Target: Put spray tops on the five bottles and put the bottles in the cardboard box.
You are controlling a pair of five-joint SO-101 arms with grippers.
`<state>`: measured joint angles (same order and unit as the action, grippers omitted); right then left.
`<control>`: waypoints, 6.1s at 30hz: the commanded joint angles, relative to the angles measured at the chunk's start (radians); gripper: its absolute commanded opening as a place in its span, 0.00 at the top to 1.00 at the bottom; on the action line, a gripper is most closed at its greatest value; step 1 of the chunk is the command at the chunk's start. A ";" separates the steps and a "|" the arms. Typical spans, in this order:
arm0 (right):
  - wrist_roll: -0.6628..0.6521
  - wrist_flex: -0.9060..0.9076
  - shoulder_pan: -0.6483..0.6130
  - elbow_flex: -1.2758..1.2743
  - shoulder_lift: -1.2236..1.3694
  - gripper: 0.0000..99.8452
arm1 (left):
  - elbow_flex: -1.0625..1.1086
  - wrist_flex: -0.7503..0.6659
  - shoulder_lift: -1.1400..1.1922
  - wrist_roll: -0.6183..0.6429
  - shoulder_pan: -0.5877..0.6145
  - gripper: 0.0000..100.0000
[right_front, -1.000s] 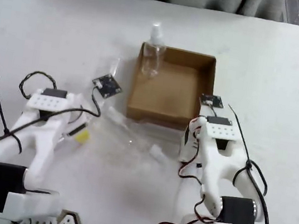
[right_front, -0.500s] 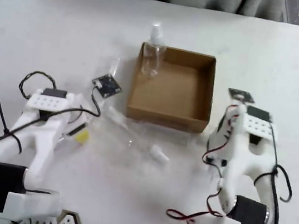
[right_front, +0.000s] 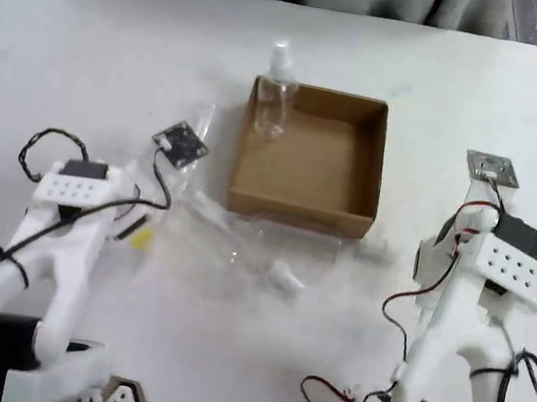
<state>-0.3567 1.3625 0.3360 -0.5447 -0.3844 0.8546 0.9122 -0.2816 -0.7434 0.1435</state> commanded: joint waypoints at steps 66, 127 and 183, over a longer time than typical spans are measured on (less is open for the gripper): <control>0.420 -0.647 -0.952 0.430 -0.616 0.99 | 0.577 -0.262 -1.549 0.552 -0.432 0.94; 0.462 -0.823 -1.070 -0.143 -0.634 0.99 | 0.644 -0.307 -1.549 0.543 -0.430 0.95; 0.416 -0.539 -0.955 -0.035 -0.779 0.99 | 0.652 -0.305 -1.549 0.548 -0.429 0.95</control>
<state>0.0713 0.8485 -0.6859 -0.5861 -1.2175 1.5129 0.6283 -1.8205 -0.2018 -0.2892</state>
